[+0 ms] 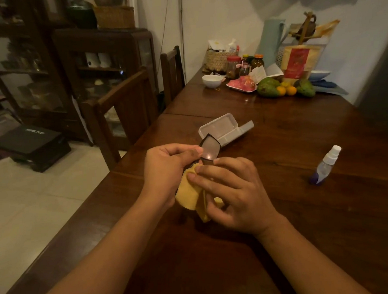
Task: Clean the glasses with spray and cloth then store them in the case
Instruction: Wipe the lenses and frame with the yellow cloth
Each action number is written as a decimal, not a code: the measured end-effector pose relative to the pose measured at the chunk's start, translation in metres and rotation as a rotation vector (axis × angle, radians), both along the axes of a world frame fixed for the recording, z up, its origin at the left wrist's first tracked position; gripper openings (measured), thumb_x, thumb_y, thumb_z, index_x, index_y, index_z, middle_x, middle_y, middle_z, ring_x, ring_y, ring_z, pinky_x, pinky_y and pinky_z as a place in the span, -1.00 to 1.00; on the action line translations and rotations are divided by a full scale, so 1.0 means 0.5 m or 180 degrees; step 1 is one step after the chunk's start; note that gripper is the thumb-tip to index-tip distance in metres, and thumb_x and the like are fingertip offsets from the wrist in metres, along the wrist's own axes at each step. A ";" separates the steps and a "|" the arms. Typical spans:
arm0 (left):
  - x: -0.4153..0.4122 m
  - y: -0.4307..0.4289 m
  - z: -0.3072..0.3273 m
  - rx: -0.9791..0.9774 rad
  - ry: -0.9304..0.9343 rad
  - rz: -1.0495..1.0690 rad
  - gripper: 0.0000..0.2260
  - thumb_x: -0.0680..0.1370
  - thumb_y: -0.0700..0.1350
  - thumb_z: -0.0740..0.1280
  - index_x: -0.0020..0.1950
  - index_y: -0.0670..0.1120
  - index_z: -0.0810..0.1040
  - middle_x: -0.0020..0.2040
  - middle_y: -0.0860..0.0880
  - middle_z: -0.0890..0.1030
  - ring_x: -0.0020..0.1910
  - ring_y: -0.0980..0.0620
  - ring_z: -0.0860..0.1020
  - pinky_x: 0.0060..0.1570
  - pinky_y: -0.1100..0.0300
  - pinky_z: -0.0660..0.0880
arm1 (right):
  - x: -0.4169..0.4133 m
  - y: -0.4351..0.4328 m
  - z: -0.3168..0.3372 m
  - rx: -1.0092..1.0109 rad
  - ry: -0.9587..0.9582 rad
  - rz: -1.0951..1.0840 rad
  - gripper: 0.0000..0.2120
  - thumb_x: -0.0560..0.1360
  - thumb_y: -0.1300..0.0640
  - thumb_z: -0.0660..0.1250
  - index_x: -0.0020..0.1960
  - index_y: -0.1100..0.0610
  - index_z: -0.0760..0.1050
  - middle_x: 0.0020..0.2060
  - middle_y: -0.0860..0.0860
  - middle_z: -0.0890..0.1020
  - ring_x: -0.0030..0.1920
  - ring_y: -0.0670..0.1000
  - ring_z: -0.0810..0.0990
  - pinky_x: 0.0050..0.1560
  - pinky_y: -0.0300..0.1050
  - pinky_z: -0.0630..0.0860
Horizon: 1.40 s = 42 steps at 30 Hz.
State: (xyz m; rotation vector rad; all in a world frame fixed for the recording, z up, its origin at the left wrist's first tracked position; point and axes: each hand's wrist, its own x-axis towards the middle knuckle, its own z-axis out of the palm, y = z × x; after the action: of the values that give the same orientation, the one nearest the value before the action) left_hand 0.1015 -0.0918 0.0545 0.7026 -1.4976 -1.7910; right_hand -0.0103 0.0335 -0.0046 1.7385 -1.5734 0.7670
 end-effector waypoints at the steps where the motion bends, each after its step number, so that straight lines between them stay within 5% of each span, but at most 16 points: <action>1: 0.000 -0.001 -0.001 -0.0011 -0.0019 0.0008 -0.95 0.42 -0.26 0.51 -0.14 -0.21 0.71 -0.26 -0.15 0.71 -0.30 -0.01 0.67 -0.27 0.14 0.60 | -0.003 0.001 0.001 0.0006 0.0031 -0.0013 -0.59 0.52 0.03 0.34 0.37 -0.01 0.54 0.30 -0.06 0.60 0.31 0.07 0.47 0.14 0.12 0.43; 9: -0.003 -0.001 -0.007 -0.0040 0.0058 -0.0006 -0.96 0.42 -0.27 0.50 -0.15 -0.20 0.71 -0.23 -0.16 0.73 -0.25 -0.01 0.70 -0.26 0.15 0.62 | 0.007 -0.006 -0.001 0.0039 -0.0085 -0.0330 -0.55 0.51 -0.02 0.35 0.39 -0.01 0.52 0.32 -0.06 0.58 0.33 0.07 0.45 0.17 0.07 0.37; 15: -0.002 -0.013 -0.010 -0.0126 -0.0026 0.0108 -0.92 0.42 -0.20 0.51 -0.13 -0.20 0.71 -0.29 -0.20 0.69 -0.32 -0.09 0.65 -0.22 0.05 0.59 | -0.026 -0.002 -0.019 -0.0205 -0.0048 0.0022 -0.78 0.59 0.02 0.37 0.22 -0.02 0.62 0.15 -0.07 0.67 0.21 0.03 0.51 0.05 0.03 0.41; 18: -0.002 -0.026 -0.018 -0.0381 -0.0213 0.0150 -0.94 0.45 -0.15 0.50 -0.13 -0.12 0.72 -0.25 -0.18 0.70 -0.25 -0.11 0.67 -0.11 -0.02 0.59 | -0.035 0.002 -0.021 -0.0056 -0.1111 0.0077 -0.77 0.53 0.07 0.40 0.17 -0.09 0.62 0.06 -0.20 0.64 0.16 -0.11 0.52 0.05 -0.09 0.42; 22: 0.001 -0.033 -0.019 -0.0513 -0.0362 0.0205 -0.96 0.48 -0.13 0.47 -0.10 -0.07 0.71 -0.25 -0.11 0.72 -0.20 -0.09 0.70 -0.13 -0.05 0.64 | -0.004 0.001 0.014 0.0504 -0.4047 0.0249 -0.81 0.54 0.16 0.39 0.03 -0.12 0.67 -0.04 -0.22 0.71 0.04 -0.16 0.65 0.01 -0.27 0.57; 26: -0.005 -0.029 -0.029 -0.0661 -0.0371 0.0275 -0.98 0.46 -0.12 0.50 -0.13 -0.02 0.72 -0.24 -0.04 0.73 -0.15 -0.05 0.70 -0.03 -0.12 0.64 | 0.012 -0.008 0.034 0.0922 -0.5596 0.0591 -0.77 0.63 0.13 0.24 0.07 0.09 0.68 -0.10 0.02 0.74 -0.06 -0.01 0.69 0.10 0.03 0.59; 29: -0.010 -0.020 -0.036 -0.0865 -0.0370 0.0281 -0.96 0.45 -0.12 0.50 -0.11 -0.03 0.72 -0.27 -0.02 0.72 -0.17 -0.02 0.70 -0.04 -0.04 0.64 | 0.019 -0.010 0.035 0.0915 -0.6300 0.1098 -0.70 0.60 0.09 0.22 0.11 0.25 0.63 -0.02 0.15 0.70 0.09 0.19 0.64 0.31 0.29 0.46; 33: -0.013 -0.016 -0.038 -0.0944 -0.0301 0.0317 -0.95 0.44 -0.12 0.52 -0.12 -0.03 0.71 -0.28 -0.02 0.72 -0.25 0.00 0.71 -0.13 0.01 0.65 | 0.025 -0.009 0.029 0.1263 -0.6232 0.1376 -0.59 0.61 0.02 0.23 0.32 0.27 0.52 0.23 0.26 0.62 0.29 0.30 0.57 0.36 0.30 0.43; 40: -0.011 -0.015 -0.035 -0.1050 -0.0228 0.0283 -0.95 0.44 -0.15 0.51 -0.12 -0.07 0.72 -0.30 -0.03 0.72 -0.30 0.02 0.69 -0.24 0.11 0.64 | 0.025 -0.013 0.017 0.1142 -0.5527 0.1118 -0.73 0.61 0.08 0.30 0.20 0.21 0.61 0.09 0.27 0.68 0.12 0.45 0.59 0.22 0.39 0.48; 42: -0.010 -0.018 -0.037 -0.1085 -0.0232 0.0318 -0.95 0.44 -0.14 0.51 -0.12 -0.06 0.72 -0.30 -0.02 0.71 -0.30 0.02 0.69 -0.24 0.10 0.64 | 0.028 -0.015 0.019 0.0870 -0.5343 0.1002 -0.78 0.57 0.13 0.36 0.16 0.20 0.64 0.00 0.21 0.72 -0.03 0.27 0.70 0.01 0.18 0.63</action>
State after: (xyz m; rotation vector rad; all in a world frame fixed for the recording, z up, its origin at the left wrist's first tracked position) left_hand 0.0966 -0.1009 0.0362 0.6617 -1.7296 -1.4017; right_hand 0.0038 0.0258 0.0050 1.3918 -2.3804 2.6976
